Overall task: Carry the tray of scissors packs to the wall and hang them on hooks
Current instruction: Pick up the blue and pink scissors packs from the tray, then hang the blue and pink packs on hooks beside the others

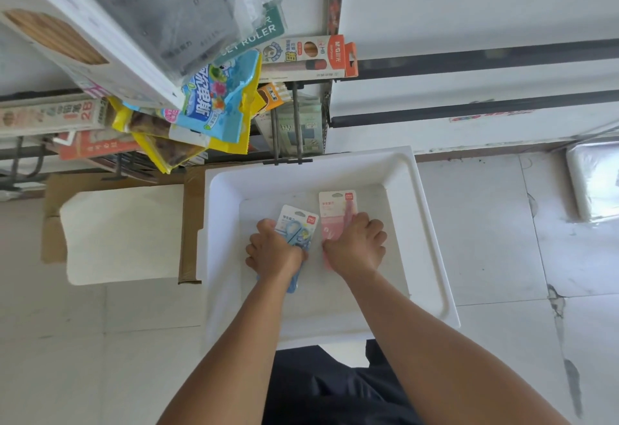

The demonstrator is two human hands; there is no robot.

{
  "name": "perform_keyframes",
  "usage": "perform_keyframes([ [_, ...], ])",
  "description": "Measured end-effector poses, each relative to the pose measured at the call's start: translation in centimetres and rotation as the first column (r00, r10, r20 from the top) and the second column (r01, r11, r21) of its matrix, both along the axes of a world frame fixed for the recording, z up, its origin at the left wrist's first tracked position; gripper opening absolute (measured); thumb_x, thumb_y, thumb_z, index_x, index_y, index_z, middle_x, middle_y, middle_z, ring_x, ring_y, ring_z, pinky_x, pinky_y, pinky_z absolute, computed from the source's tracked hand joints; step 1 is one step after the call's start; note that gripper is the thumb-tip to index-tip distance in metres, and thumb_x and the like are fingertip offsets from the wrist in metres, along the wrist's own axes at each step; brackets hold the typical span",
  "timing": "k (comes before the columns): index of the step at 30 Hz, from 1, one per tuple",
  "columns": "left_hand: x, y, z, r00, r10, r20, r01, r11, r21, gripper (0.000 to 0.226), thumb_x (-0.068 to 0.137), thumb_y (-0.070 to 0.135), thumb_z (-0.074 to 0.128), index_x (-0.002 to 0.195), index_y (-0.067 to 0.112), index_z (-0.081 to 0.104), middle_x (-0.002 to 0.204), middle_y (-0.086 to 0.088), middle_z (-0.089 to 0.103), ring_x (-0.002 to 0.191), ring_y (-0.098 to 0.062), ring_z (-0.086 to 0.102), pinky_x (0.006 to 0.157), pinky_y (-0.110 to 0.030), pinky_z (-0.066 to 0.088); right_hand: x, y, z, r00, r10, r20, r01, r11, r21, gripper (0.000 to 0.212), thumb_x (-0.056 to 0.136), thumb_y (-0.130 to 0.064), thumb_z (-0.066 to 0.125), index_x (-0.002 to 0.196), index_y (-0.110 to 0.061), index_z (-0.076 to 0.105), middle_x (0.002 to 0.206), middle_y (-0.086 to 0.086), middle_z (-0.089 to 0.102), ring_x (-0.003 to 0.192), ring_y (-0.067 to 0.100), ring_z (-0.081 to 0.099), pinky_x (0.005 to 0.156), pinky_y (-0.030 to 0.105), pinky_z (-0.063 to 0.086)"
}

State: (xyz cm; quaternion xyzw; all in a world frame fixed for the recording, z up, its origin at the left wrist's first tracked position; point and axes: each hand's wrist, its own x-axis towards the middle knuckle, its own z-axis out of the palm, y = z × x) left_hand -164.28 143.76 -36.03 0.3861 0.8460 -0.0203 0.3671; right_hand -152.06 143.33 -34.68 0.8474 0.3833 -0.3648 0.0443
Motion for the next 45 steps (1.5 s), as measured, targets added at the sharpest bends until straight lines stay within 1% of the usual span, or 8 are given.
perform_keyframes([
  [10, -0.9, -0.1, 0.6, 0.978, -0.178, -0.104, 0.172, 0.983, -0.068, 0.093, 0.057, 0.051, 0.087, 0.127, 0.015, 0.037, 0.128, -0.012, 0.042, 0.123, -0.033, 0.041, 0.099, -0.04, 0.035, 1.7, 0.5, 1.1, 0.967, -0.16, -0.198, 0.154, 0.987, -0.042, 0.055, 0.085, -0.008, 0.06, 0.136, -0.009, 0.043, 0.134, 0.016, 0.042, 0.127, 0.037, 0.041, 0.107, 0.047, 0.041],
  [14, -0.7, 0.6, 0.8, 0.995, -0.099, -0.01, 0.098, 0.989, -0.109, 0.08, 0.056, 0.034, 0.088, 0.121, 0.021, 0.045, 0.127, -0.01, 0.042, 0.122, -0.033, 0.04, 0.099, -0.039, 0.033, 3.0, -0.1, 2.8, 0.891, -0.246, -0.382, 0.278, 0.96, 0.031, 0.038, 0.082, -0.005, 0.053, 0.116, -0.021, 0.05, 0.112, 0.007, 0.059, 0.099, 0.028, 0.061, 0.079, 0.045, 0.059],
  [17, -0.4, 1.2, 1.1, 0.992, -0.12, 0.033, 0.123, 0.989, -0.087, 0.07, 0.055, 0.023, 0.086, 0.11, 0.026, 0.043, 0.121, -0.007, 0.045, 0.118, -0.032, 0.042, 0.094, -0.04, 0.033, 4.1, -0.5, 4.2, 0.809, -0.283, -0.515, 0.351, 0.936, 0.037, 0.033, 0.088, 0.001, 0.054, 0.111, -0.021, 0.048, 0.094, -0.003, 0.062, 0.078, 0.014, 0.062, 0.055, 0.028, 0.051],
  [22, 0.3, 1.4, 2.3, 0.967, -0.1, 0.234, 0.089, 0.994, 0.057, 0.063, 0.068, 0.02, 0.083, 0.109, 0.025, 0.035, 0.102, 0.001, 0.062, 0.095, -0.029, 0.063, 0.089, -0.042, 0.048, 5.3, -0.7, 6.2, 0.702, -0.358, -0.615, 0.488, 0.871, 0.05, 0.038, 0.077, 0.012, 0.053, 0.108, -0.011, 0.055, 0.104, 0.013, 0.068, 0.082, 0.023, 0.067, 0.061, 0.035, 0.056],
  [25, 0.2, 0.7, 4.0, 0.873, 0.038, 0.486, -0.103, 0.989, 0.108, 0.062, 0.073, 0.015, 0.085, 0.119, 0.021, 0.044, 0.112, -0.004, 0.066, 0.092, -0.024, 0.066, 0.073, -0.032, 0.055, 5.7, -1.0, 8.1, 0.652, -0.345, -0.675, 0.526, 0.847, 0.075, 0.033, 0.08, 0.012, 0.056, 0.106, -0.009, 0.057, 0.101, 0.016, 0.072, 0.078, 0.022, 0.07, 0.057, 0.03, 0.06],
  [34, -1.4, -1.2, 12.9, 0.643, 0.123, 0.756, -0.39, 0.902, 0.185, 0.036, 0.082, 0.002, 0.076, 0.109, 0.019, 0.06, 0.106, -0.003, 0.073, 0.089, -0.021, 0.072, 0.066, -0.03, 0.055, 6.3, -2.0, 16.1, 0.594, -0.206, -0.778, 0.542, 0.817, 0.198, 0.031, 0.086, 0.008, 0.068, 0.113, -0.006, 0.06, 0.089, 0.009, 0.077, 0.068, 0.016, 0.075, 0.059, 0.025, 0.056],
  [40, -2.2, -0.8, 21.4, 0.535, -0.041, 0.844, -0.401, 0.867, 0.297, 0.037, 0.082, -0.003, 0.072, 0.105, 0.024, 0.064, 0.101, 0.002, 0.076, 0.091, -0.02, 0.072, 0.074, -0.036, 0.057, 5.4, -3.2, 24.2, 0.567, -0.113, -0.816, 0.611, 0.722, 0.324, 0.034, 0.076, 0.007, 0.068, 0.107, -0.004, 0.058, 0.089, 0.013, 0.075, 0.066, 0.021, 0.071, 0.06, 0.031, 0.057],
  [45, -1.0, -0.6, 29.0, 0.455, -0.197, 0.869, -0.37, 0.845, 0.385, 0.039, 0.086, -0.012, 0.061, 0.12, 0.007, 0.059, 0.104, -0.009, 0.072, 0.076, -0.007, 0.071, 0.058, -0.019, 0.052, 6.1, -4.0, 30.1, 0.531, -0.038, -0.846, 0.668, 0.634, 0.39, 0.036, 0.082, 0.015, 0.063, 0.114, -0.001, 0.056, 0.095, 0.015, 0.076, 0.073, 0.026, 0.074, 0.066, 0.044, 0.061],
])
